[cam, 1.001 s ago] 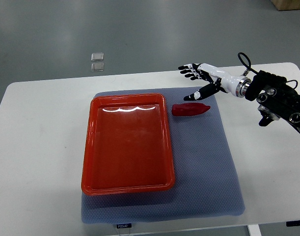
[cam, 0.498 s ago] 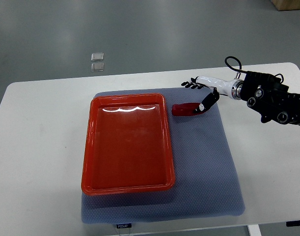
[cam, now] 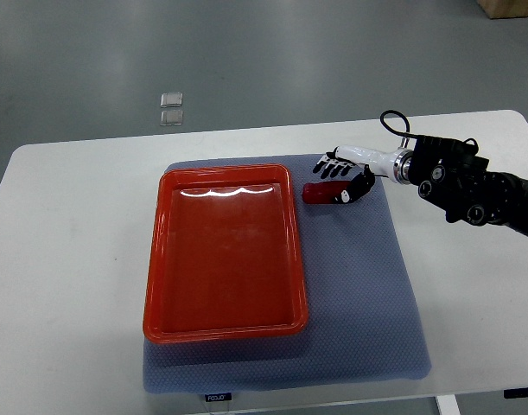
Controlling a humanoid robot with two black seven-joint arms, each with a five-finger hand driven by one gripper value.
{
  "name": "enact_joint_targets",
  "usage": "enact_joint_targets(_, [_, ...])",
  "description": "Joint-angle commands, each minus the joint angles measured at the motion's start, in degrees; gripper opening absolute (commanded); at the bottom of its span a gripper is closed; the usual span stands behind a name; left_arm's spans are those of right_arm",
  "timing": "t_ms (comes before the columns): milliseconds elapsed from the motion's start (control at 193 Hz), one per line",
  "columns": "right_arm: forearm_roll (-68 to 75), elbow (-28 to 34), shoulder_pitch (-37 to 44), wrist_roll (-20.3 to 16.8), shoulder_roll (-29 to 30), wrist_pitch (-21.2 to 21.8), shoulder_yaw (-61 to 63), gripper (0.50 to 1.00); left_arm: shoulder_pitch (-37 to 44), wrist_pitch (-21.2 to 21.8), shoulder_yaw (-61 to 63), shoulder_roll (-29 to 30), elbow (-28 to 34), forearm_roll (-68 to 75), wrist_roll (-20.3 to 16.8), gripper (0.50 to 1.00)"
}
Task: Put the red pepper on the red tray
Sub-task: 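Lower the right hand onto the red pepper and close fingers around it, then lift the red pepper with the right hand and carry it over the tray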
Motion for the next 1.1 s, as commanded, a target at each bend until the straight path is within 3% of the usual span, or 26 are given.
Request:
enact_joint_targets(0, [-1.11, 0.01, -0.09, 0.07, 0.06, -0.08, -1.40, 0.662, -0.02, 0.00, 0.00, 0.00, 0.00, 0.00, 0.05, 1.000])
enact_joint_targets(176, [-1.29, -0.25, -0.17, 0.15, 0.33, -0.17, -1.75, 0.639, -0.02, 0.00, 0.09, 0.00, 0.00, 0.00, -0.04, 1.000])
enact_joint_targets(254, [-1.29, -0.25, -0.09, 0.15, 0.41, -0.17, -1.75, 0.588, -0.02, 0.00, 0.00, 0.00, 0.00, 0.00, 0.05, 1.000])
enact_joint_targets(332, [-1.29, -0.25, 0.00, 0.15, 0.41, -0.17, -1.75, 0.500, -0.02, 0.00, 0.00, 0.00, 0.00, 0.00, 0.05, 1.000])
enact_joint_targets(757, [-0.23, -0.16, 2.81, 1.03, -0.46, -0.17, -0.43, 0.500, -0.02, 0.00, 0.00, 0.00, 0.00, 0.00, 0.05, 1.000])
enact_joint_targets(960, [0.03, 1.77, 5.71, 8.24, -0.55, -0.43, -0.43, 0.500, -0.02, 0.00, 0.00, 0.00, 0.00, 0.00, 0.05, 1.000])
enact_joint_targets(1094, [-0.06, 8.88, 7.65, 15.00, -1.69, -0.61, -0.34, 0.500, -0.02, 0.00, 0.00, 0.00, 0.00, 0.00, 0.05, 1.000])
